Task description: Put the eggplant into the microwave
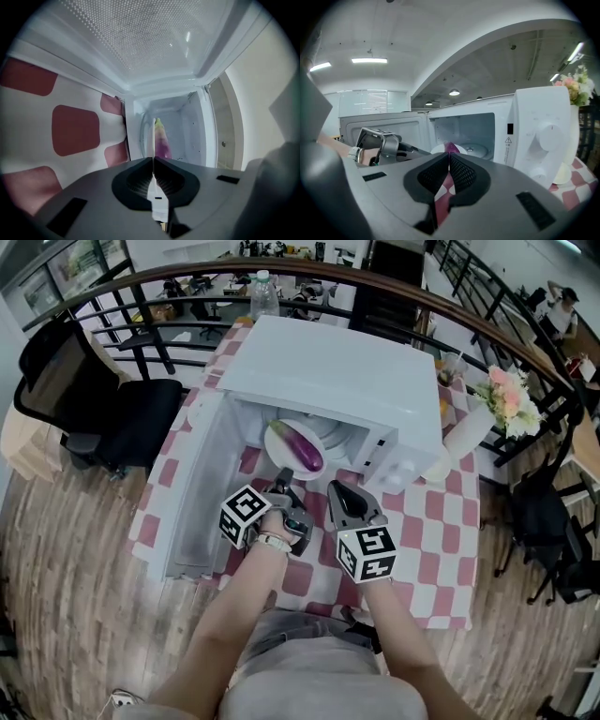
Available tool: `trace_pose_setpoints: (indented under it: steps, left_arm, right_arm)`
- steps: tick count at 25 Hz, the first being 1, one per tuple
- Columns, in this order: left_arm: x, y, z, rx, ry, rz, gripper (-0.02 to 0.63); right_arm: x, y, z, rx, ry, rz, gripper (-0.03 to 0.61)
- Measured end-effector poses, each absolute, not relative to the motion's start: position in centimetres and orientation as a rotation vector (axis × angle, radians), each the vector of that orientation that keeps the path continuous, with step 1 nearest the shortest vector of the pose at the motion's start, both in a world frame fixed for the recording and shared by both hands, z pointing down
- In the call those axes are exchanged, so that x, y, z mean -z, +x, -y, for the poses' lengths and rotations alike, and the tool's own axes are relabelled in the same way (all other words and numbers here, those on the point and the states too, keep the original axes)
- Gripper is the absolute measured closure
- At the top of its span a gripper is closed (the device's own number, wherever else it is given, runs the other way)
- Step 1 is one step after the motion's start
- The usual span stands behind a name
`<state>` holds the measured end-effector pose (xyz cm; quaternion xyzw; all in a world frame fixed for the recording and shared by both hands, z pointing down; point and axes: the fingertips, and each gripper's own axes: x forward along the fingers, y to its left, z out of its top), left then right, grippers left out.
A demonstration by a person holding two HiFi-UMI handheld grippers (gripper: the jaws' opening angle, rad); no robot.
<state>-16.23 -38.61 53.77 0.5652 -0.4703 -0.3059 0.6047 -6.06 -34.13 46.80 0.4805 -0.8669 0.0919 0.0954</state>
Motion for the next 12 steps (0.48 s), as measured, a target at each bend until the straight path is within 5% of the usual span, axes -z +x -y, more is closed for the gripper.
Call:
trace_pose_setpoints:
  steps: [12]
  left_arm:
    - [-55.6, -15.7, 41.1, 0.697, 1.262, 1.056, 0.601]
  right_arm:
    - [-48.5, -6.4, 33.9, -0.298, 1.447, 2.524, 0.552]
